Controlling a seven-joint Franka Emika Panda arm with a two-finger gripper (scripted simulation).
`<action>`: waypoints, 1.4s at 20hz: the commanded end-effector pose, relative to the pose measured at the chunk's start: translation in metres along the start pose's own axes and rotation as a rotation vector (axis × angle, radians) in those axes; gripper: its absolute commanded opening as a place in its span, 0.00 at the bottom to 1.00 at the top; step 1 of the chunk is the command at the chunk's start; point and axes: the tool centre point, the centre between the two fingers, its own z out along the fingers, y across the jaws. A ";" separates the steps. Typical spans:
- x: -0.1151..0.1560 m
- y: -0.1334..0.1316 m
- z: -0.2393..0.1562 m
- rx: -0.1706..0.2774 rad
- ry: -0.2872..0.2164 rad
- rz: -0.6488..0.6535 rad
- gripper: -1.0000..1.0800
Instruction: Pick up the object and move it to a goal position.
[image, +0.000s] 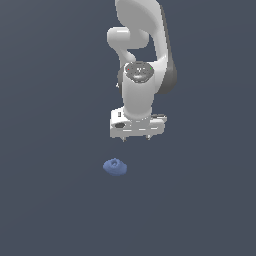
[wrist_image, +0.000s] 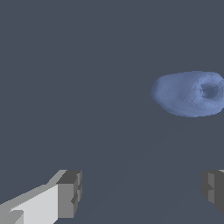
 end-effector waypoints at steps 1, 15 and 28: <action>0.002 0.002 0.001 -0.001 0.000 -0.027 0.96; 0.020 0.020 0.009 -0.011 -0.005 -0.318 0.96; 0.040 0.043 0.018 -0.018 -0.010 -0.648 0.96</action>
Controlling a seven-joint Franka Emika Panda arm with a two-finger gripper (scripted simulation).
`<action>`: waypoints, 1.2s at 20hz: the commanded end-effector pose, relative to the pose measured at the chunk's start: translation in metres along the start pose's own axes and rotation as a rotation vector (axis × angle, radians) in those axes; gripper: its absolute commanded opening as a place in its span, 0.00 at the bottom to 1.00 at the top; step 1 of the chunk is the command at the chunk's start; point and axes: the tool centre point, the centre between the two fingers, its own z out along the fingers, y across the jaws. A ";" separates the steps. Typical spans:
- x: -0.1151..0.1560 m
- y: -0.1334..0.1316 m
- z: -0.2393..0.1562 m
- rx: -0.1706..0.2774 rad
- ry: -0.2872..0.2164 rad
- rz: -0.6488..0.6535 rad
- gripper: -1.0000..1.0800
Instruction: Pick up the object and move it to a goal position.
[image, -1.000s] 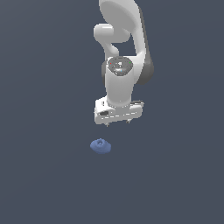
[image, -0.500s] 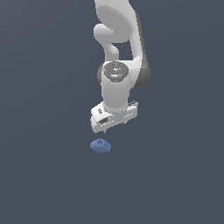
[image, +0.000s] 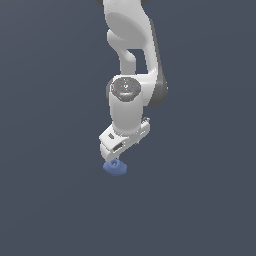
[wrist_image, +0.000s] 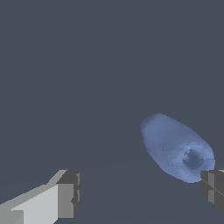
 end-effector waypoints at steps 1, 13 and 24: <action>0.000 0.006 0.002 -0.001 -0.001 -0.065 0.96; 0.000 0.035 0.011 -0.005 -0.002 -0.363 0.96; -0.002 0.057 0.018 -0.007 -0.002 -0.585 0.96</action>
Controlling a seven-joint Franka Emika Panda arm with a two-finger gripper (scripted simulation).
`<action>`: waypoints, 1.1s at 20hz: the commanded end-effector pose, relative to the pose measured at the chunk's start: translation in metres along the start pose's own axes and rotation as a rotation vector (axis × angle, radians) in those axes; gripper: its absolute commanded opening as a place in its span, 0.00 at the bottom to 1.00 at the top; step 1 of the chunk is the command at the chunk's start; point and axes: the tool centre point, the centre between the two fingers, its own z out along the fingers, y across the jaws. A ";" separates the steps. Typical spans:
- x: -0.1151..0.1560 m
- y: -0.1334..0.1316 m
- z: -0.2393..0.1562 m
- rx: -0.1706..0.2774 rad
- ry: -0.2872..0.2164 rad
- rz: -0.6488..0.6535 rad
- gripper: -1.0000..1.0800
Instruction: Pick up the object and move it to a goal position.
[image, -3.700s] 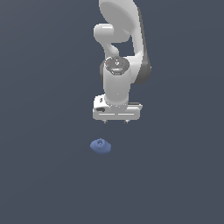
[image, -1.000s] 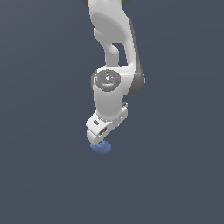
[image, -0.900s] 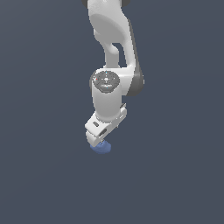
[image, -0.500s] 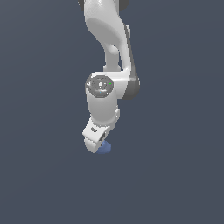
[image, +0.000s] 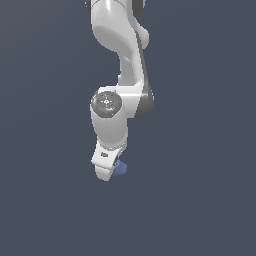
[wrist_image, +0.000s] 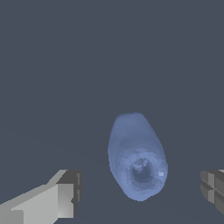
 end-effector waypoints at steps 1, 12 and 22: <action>-0.002 0.003 0.001 -0.001 0.000 -0.038 0.96; -0.007 0.008 0.003 -0.002 0.000 -0.095 0.96; -0.007 0.007 0.041 -0.002 0.001 -0.099 0.96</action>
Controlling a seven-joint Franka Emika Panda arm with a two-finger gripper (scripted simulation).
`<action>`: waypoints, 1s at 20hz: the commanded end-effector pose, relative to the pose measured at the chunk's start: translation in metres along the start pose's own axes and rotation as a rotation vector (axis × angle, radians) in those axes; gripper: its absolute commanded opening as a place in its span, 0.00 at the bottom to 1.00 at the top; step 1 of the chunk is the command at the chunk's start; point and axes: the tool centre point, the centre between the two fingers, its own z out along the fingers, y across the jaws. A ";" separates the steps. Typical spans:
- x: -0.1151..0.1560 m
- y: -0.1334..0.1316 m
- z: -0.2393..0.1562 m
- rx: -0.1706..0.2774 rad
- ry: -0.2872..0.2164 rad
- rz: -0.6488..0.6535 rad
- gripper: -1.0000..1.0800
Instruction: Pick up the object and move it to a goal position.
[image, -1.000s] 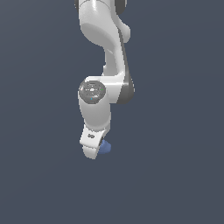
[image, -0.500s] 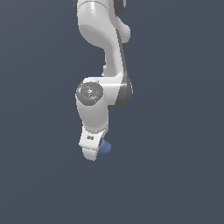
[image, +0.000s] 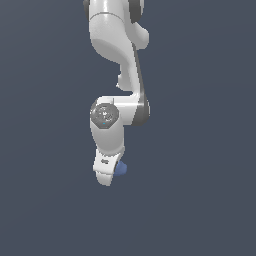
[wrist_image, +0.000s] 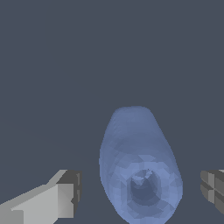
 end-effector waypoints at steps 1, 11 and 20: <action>0.000 -0.001 0.013 0.001 0.000 -0.002 0.96; 0.000 0.001 0.021 0.000 0.000 -0.002 0.00; 0.000 0.001 0.021 0.000 0.000 -0.002 0.00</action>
